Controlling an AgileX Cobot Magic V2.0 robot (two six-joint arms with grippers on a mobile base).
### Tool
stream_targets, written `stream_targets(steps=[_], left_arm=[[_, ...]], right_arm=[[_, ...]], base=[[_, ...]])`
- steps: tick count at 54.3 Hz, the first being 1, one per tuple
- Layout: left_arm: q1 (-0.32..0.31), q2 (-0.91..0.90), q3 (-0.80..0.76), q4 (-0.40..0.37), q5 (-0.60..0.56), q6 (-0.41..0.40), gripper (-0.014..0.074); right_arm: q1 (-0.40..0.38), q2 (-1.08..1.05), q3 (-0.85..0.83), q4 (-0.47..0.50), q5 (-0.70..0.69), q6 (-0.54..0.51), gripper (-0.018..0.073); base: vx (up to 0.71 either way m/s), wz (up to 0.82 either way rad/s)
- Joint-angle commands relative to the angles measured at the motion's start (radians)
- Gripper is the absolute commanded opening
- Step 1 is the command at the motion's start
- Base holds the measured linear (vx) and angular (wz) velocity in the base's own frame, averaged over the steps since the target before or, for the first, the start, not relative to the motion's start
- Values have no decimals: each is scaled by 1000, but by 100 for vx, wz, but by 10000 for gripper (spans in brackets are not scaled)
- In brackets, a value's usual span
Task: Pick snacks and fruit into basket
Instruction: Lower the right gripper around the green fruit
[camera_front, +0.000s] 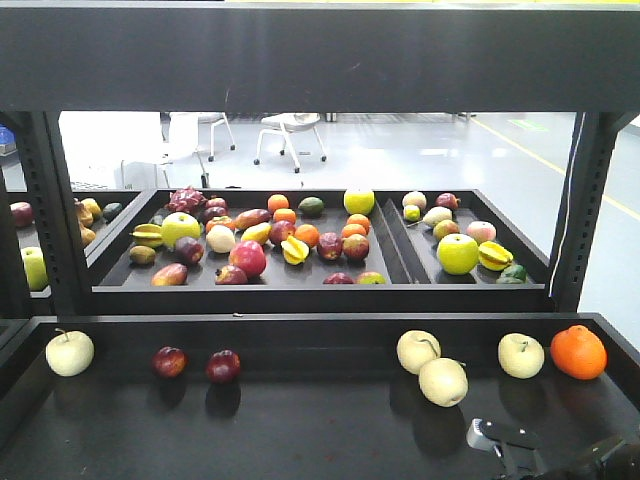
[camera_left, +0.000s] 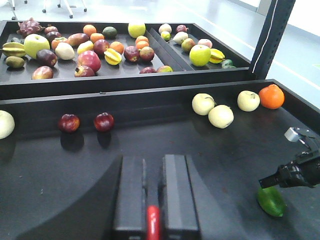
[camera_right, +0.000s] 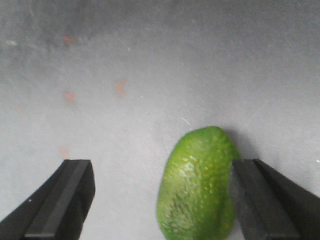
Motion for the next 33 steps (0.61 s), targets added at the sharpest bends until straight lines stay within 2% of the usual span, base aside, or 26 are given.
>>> stream_targets(steps=[1,18,33], left_arm=[[-4,-1,-24,-13,-88,-2,-8],[-4,-1,-24,-13,-88,-2,-8],[-4,-1,-24,-13,-88,-2,-8]], right_arm=[[-4,-51,-25,-34,-5,35,603],[-5,-51,-25,-103,-10,145,603],[-4,-51,-25,-103,-27,163,603]], base=[[0,0],[0,0],[0,0]])
